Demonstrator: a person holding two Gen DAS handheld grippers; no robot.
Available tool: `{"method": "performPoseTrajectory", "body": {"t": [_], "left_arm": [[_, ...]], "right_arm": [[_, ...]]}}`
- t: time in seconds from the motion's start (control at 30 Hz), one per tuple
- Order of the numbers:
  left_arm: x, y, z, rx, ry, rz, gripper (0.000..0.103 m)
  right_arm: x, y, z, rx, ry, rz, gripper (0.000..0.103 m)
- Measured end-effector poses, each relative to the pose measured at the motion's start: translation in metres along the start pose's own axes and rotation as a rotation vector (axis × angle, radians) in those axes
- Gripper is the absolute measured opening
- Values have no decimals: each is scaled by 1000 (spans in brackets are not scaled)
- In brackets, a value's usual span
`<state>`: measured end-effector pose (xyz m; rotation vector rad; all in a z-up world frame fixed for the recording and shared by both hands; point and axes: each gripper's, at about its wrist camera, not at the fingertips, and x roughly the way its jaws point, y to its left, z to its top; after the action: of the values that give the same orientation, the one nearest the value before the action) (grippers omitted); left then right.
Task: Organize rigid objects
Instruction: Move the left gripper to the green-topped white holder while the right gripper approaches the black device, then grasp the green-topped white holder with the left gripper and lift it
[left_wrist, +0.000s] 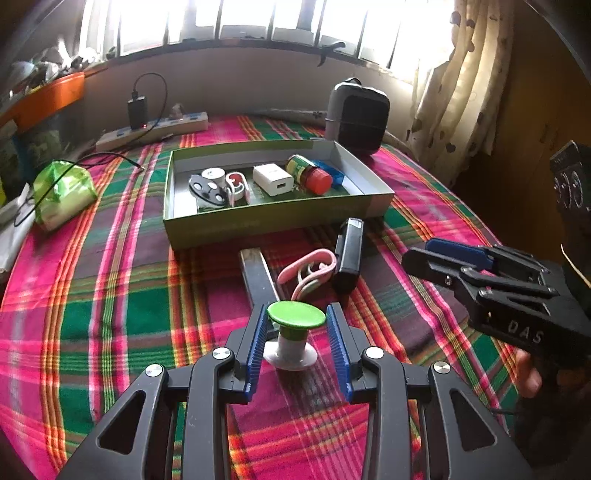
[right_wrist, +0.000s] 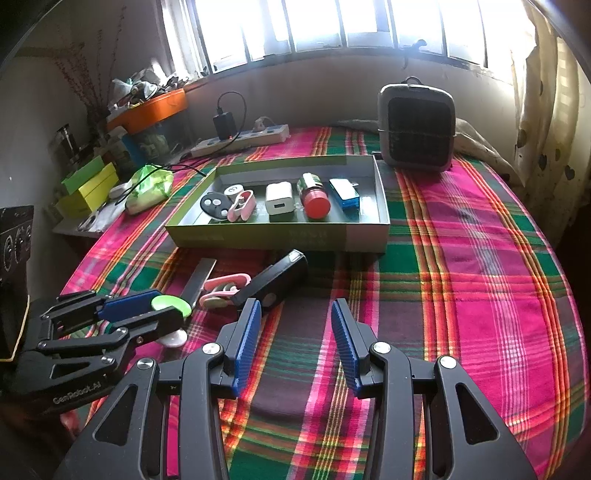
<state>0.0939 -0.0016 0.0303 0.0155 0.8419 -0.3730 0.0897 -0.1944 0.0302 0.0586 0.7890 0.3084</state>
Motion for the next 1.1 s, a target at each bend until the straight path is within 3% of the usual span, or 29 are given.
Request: {"method": "performPoseTrajectory", "body": {"t": [0.5, 0.63, 1.1], "left_arm": [[-14, -3, -10, 28, -19, -15, 33], [-11, -3, -10, 29, -12, -18, 42], [4, -7, -7, 46, 19, 3, 43]], "right_arm": [[-1, 10, -2, -11, 6, 2, 41], [-1, 9, -3, -7, 6, 0, 41], [1, 7, -5, 0, 13, 3, 41]]}}
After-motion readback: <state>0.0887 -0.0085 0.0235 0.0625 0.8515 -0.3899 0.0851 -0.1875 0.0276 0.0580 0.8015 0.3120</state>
